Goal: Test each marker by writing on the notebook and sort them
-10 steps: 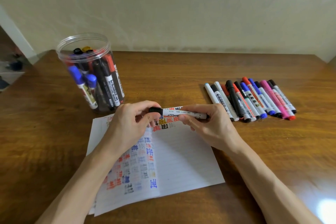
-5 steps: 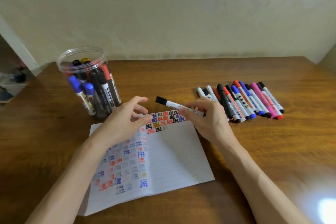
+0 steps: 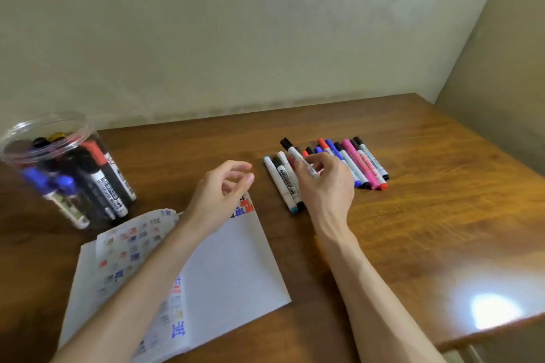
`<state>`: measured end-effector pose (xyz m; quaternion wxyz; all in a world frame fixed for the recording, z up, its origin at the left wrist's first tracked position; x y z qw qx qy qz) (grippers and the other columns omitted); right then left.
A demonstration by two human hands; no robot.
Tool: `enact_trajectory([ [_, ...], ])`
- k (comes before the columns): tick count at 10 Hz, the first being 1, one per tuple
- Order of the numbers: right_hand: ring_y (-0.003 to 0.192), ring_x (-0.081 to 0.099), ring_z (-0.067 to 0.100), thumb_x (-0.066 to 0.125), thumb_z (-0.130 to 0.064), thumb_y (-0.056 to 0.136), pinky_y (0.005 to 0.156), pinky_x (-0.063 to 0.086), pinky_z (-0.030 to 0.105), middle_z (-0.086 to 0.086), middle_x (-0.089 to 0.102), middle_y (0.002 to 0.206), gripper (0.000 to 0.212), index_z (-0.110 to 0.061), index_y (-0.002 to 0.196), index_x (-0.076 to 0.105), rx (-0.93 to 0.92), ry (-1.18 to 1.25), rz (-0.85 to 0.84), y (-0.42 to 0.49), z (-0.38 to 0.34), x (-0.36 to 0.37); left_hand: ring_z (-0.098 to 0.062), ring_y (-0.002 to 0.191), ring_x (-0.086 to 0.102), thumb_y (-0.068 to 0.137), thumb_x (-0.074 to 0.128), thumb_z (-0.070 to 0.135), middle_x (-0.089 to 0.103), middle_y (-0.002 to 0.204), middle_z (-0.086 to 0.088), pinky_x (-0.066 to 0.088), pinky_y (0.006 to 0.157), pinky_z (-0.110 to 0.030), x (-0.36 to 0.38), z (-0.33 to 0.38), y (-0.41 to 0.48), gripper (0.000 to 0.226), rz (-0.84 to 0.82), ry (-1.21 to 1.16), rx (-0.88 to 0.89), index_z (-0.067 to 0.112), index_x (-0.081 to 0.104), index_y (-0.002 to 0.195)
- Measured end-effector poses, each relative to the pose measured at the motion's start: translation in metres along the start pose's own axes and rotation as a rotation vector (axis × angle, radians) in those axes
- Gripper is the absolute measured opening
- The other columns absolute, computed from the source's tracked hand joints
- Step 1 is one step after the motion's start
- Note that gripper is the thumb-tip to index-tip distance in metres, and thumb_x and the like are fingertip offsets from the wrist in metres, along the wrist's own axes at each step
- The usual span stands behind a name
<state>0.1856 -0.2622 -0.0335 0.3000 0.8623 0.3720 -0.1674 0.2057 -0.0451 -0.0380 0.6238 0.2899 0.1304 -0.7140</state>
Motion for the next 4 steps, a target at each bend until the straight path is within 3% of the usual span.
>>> enact_trajectory([
  [1, 0.076, 0.060, 0.016, 0.072, -0.038, 0.094, 0.077, 0.051, 0.038, -0.001, 0.072, 0.079, 0.021, -0.019, 0.090, 0.079, 0.063, -0.072, 0.081, 0.008, 0.012, -0.007, 0.001, 0.095, 0.068, 0.102, 0.059, 0.035, 0.071, 0.111, 0.013, 0.049, 0.068, -0.004, 0.001, -0.007, -0.003, 0.023, 0.029, -0.003, 0.011, 0.029, 0.066, 0.123],
  [3, 0.105, 0.055, 0.025, 0.070, -0.040, 0.093, 0.095, 0.044, 0.042, 0.004, 0.073, 0.101, 0.025, -0.022, 0.109, 0.078, 0.127, -0.252, 0.010, 0.009, 0.023, 0.000, -0.003, 0.098, 0.069, 0.101, 0.059, 0.037, 0.071, 0.106, 0.015, 0.050, 0.067, -0.005, -0.004, -0.017, -0.010, 0.016, 0.048, -0.001, 0.010, 0.033, 0.067, 0.115],
  [4, 0.101, 0.055, 0.023, 0.068, -0.036, 0.095, 0.092, 0.041, 0.039, 0.002, 0.073, 0.100, 0.023, -0.021, 0.111, 0.076, 0.112, -0.224, 0.008, 0.010, 0.022, -0.001, 0.001, 0.097, 0.068, 0.101, 0.059, 0.036, 0.071, 0.106, 0.016, 0.050, 0.065, -0.005, -0.009, -0.016, -0.012, 0.017, 0.081, -0.006, 0.024, 0.032, 0.067, 0.116],
])
Point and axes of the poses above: each hand's wrist, its own y-axis towards the middle knuckle, its own x-axis out of the palm, z = x × y, the point moved 5 cm from there along y, towards the middle knuckle
